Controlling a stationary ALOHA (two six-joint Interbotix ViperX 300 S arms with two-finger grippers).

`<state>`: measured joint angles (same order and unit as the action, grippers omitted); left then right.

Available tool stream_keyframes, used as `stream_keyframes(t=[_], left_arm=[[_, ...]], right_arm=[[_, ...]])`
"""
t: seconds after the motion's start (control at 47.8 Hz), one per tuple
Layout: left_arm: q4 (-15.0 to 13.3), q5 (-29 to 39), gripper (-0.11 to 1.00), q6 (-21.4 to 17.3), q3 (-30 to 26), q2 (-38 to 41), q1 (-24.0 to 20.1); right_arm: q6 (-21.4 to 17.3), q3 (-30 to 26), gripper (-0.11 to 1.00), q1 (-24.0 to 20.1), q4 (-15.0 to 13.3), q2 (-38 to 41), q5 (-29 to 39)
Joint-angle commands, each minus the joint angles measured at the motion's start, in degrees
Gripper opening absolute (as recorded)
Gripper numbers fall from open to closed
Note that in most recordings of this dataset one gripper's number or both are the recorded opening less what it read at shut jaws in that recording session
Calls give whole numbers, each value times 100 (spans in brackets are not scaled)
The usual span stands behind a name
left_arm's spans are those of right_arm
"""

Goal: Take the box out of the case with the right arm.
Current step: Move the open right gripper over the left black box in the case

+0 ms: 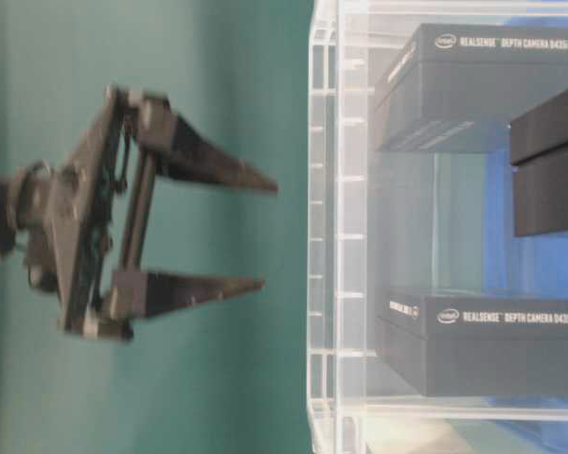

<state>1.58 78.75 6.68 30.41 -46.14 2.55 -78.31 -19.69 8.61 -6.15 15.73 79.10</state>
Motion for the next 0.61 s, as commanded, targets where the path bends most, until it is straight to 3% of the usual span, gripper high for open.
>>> stream_keyframes(t=[0.0, 0.251, 0.586], left_arm=[[18, -26, 2, -9, -149, -18, 18], [18, -26, 2, -9, -141, -62, 18], [18, -26, 2, 0, -149, -26, 18]], right_arm=[[53, -492, 90, -18, 9, 88, -26], [176, -1187, 90, -18, 53, 571, -18], [167, -1213, 92, 18, 167, 650, -264]])
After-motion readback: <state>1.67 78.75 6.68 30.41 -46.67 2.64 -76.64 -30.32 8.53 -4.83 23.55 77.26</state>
